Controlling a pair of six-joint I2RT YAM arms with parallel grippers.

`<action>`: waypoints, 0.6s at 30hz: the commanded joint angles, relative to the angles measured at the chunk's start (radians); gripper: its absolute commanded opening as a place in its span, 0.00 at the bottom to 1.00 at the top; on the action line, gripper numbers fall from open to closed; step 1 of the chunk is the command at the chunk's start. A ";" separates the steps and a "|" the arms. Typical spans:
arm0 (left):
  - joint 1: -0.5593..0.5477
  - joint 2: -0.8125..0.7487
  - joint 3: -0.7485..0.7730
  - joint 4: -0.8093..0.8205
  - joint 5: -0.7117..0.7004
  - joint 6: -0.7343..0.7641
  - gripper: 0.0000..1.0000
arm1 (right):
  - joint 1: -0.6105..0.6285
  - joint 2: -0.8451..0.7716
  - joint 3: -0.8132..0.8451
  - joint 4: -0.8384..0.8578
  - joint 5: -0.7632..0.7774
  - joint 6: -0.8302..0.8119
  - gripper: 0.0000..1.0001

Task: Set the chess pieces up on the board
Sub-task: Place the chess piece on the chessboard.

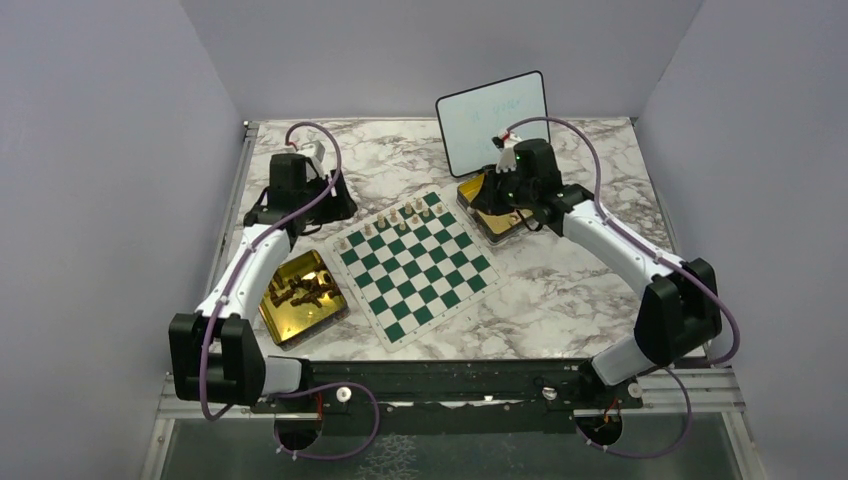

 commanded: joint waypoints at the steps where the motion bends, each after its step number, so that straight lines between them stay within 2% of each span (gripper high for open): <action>1: 0.006 -0.064 -0.069 0.066 0.138 -0.021 0.95 | 0.016 0.095 0.084 0.032 0.040 -0.020 0.10; 3: 0.006 -0.092 -0.103 0.095 0.158 -0.027 0.99 | 0.027 0.158 0.132 0.024 0.066 -0.029 0.10; 9: 0.006 -0.174 -0.200 0.165 0.194 -0.038 0.99 | 0.053 0.295 0.247 0.028 0.129 -0.042 0.10; 14: 0.006 -0.233 -0.266 0.196 0.170 -0.027 0.99 | 0.077 0.408 0.367 0.006 0.185 -0.074 0.10; 18: 0.005 -0.246 -0.259 0.198 0.167 -0.027 0.99 | 0.094 0.490 0.463 -0.032 0.221 -0.097 0.10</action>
